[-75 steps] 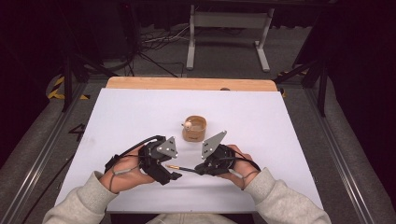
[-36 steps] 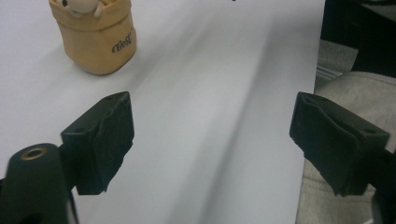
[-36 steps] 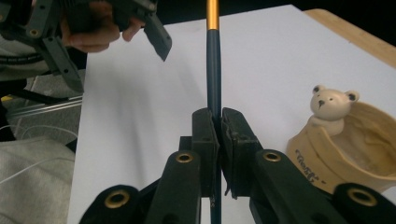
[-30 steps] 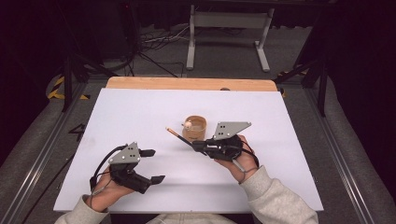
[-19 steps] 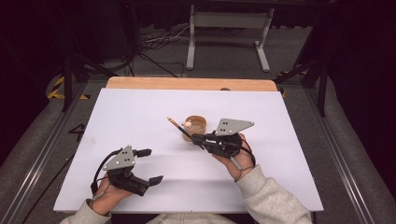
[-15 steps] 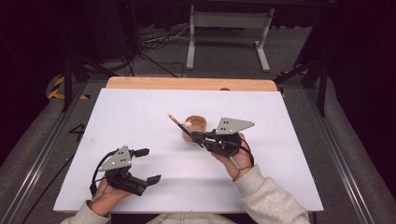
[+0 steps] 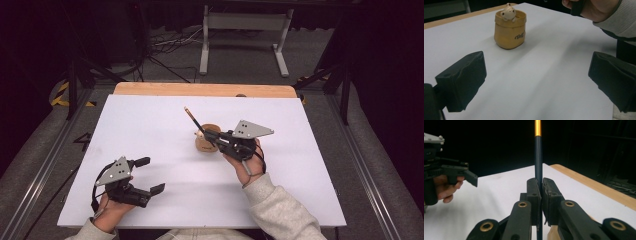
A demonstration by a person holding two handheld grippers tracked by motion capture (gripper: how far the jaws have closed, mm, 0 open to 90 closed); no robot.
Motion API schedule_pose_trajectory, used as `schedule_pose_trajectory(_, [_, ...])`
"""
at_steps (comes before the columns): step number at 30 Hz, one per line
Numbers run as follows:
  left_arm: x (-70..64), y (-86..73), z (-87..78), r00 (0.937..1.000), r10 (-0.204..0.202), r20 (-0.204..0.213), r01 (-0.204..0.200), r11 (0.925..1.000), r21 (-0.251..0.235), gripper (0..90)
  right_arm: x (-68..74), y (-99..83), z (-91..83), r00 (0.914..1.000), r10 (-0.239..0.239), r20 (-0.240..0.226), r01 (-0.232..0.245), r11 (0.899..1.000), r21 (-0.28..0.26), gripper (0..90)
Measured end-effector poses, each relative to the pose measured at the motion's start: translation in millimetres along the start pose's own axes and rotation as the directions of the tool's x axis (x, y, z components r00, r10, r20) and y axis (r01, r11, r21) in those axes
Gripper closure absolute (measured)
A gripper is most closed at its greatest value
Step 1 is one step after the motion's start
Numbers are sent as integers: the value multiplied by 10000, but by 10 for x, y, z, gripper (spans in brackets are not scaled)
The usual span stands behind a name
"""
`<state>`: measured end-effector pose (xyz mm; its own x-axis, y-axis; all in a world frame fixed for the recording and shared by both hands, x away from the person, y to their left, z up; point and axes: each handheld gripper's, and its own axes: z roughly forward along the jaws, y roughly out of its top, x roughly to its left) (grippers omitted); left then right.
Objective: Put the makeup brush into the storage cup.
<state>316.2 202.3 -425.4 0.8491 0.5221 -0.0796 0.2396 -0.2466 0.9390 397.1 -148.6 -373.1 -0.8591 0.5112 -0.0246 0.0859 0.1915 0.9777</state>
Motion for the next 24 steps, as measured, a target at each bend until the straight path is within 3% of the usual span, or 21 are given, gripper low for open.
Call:
schedule_pose_trajectory(9, [25,-32,-2,9997,35,-259,-37,10000,-76,22,-129,4,54,9986,250,461,-226,9985,-504,848])
schedule_pose_trajectory(18, [54,-54,-2,9995,-119,-300,121,9999,57,19,-240,-9,133,9910,569,1216,-469,9954,-831,849])
schedule_pose_trajectory(24, [48,-55,3,9994,-16,-355,17,10000,36,19,-285,-17,156,9857,681,1542,-538,9940,-954,849])
